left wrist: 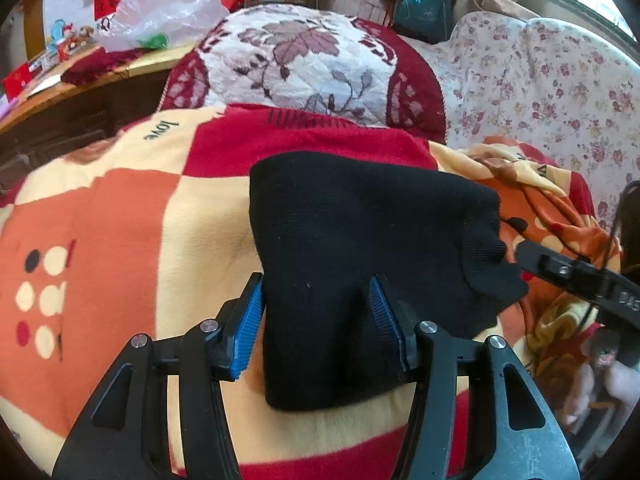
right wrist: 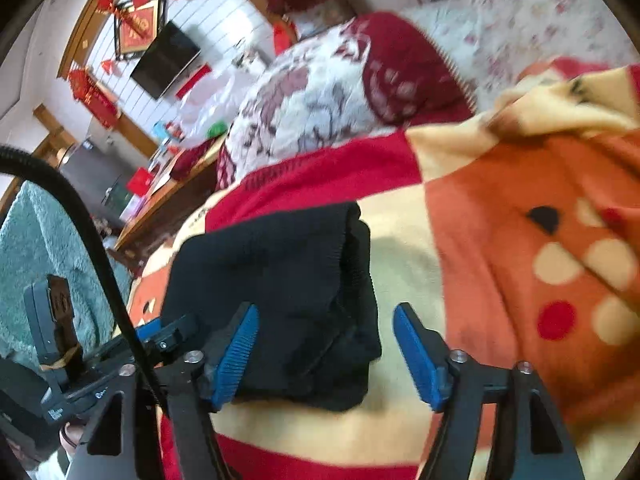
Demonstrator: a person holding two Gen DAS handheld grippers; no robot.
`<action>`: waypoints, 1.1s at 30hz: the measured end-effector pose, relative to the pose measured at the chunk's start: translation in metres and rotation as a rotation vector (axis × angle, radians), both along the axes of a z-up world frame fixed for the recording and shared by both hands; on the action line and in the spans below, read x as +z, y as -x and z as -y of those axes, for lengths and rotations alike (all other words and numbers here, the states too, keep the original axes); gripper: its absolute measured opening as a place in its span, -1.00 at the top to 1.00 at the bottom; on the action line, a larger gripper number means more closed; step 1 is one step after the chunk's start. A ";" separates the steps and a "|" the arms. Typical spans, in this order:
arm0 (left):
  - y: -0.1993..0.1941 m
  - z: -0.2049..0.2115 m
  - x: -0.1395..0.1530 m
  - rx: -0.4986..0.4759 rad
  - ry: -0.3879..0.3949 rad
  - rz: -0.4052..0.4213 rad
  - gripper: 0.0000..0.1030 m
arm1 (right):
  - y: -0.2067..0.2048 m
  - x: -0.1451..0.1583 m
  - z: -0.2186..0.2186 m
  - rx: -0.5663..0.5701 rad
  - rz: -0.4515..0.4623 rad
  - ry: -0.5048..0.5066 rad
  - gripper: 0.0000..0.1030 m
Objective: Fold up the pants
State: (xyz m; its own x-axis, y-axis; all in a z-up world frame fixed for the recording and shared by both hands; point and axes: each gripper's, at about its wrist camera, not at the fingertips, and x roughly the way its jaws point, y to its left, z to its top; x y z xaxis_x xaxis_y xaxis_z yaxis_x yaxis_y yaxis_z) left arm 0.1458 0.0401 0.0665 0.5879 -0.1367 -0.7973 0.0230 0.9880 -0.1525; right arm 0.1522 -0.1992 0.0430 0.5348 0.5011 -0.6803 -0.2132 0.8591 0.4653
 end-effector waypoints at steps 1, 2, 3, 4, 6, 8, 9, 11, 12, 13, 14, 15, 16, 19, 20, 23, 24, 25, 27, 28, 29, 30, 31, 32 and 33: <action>0.004 0.001 0.004 0.005 -0.009 0.008 -0.02 | 0.006 0.006 0.000 -0.016 0.008 0.009 -0.43; 0.008 0.002 0.006 0.006 -0.012 0.016 -0.02 | 0.014 0.012 -0.001 -0.023 0.021 0.017 -0.44; 0.013 0.004 0.010 0.004 -0.016 0.029 -0.03 | 0.019 0.017 -0.003 -0.023 0.033 0.026 -0.44; 0.018 0.005 0.014 0.005 -0.024 0.042 -0.03 | 0.025 0.022 -0.006 -0.022 0.052 0.046 -0.44; 0.029 0.007 0.023 0.011 -0.026 0.062 -0.03 | 0.035 0.030 -0.015 -0.022 0.087 0.106 -0.44; 0.039 0.007 0.029 0.022 -0.023 0.076 -0.02 | 0.044 0.035 -0.023 -0.010 0.105 0.134 -0.44; 0.043 0.007 0.033 0.029 -0.027 0.085 -0.03 | 0.046 0.035 -0.027 -0.004 0.106 0.138 -0.44; 0.054 0.006 0.039 0.041 -0.038 0.104 -0.03 | 0.052 0.035 -0.031 0.001 0.110 0.141 -0.44; 0.058 0.006 0.042 0.045 -0.040 0.113 -0.03 | 0.055 0.036 -0.033 0.002 0.114 0.141 -0.44; 0.062 0.005 0.044 0.050 -0.042 0.119 -0.03 | 0.058 0.036 -0.035 0.005 0.114 0.138 -0.44; 0.066 0.004 0.046 0.060 -0.044 0.117 -0.03 | 0.060 0.036 -0.036 0.010 0.113 0.134 -0.44; 0.069 0.004 0.046 0.057 -0.041 0.110 -0.03 | 0.062 0.036 -0.038 0.013 0.113 0.134 -0.44; 0.071 0.003 0.047 0.054 -0.037 0.107 -0.03 | 0.065 0.037 -0.040 0.017 0.115 0.136 -0.44; 0.078 0.002 0.050 0.069 -0.043 0.113 -0.03 | 0.072 0.040 -0.046 0.032 0.122 0.143 -0.44; 0.080 0.002 0.050 0.072 -0.041 0.113 -0.03 | 0.074 0.041 -0.047 0.036 0.122 0.143 -0.44; 0.086 0.001 0.053 0.082 -0.033 0.122 -0.03 | 0.080 0.043 -0.050 0.044 0.129 0.154 -0.44; 0.088 0.001 0.054 0.081 -0.031 0.124 -0.03 | 0.082 0.043 -0.050 0.046 0.129 0.158 -0.44; 0.089 0.002 0.055 0.078 -0.030 0.126 -0.02 | 0.083 0.043 -0.050 0.048 0.126 0.159 -0.44; 0.092 0.005 0.057 0.074 -0.041 0.134 -0.03 | 0.085 0.043 -0.049 0.045 0.121 0.158 -0.44; 0.093 0.006 0.058 0.071 -0.044 0.137 -0.03 | 0.086 0.042 -0.049 0.042 0.118 0.156 -0.44; 0.093 0.008 0.058 0.067 -0.045 0.140 -0.03 | 0.087 0.041 -0.048 0.040 0.113 0.152 -0.44; 0.094 0.009 0.058 0.062 -0.042 0.140 -0.03 | 0.087 0.041 -0.048 0.040 0.109 0.151 -0.44; 0.094 0.009 0.058 0.060 -0.040 0.140 -0.03 | 0.088 0.040 -0.048 0.041 0.106 0.152 -0.44; 0.095 0.010 0.058 0.059 -0.037 0.140 -0.03 | 0.088 0.040 -0.048 0.040 0.103 0.154 -0.44; 0.096 0.010 0.058 0.058 -0.037 0.139 -0.03 | 0.089 0.040 -0.048 0.042 0.103 0.155 -0.44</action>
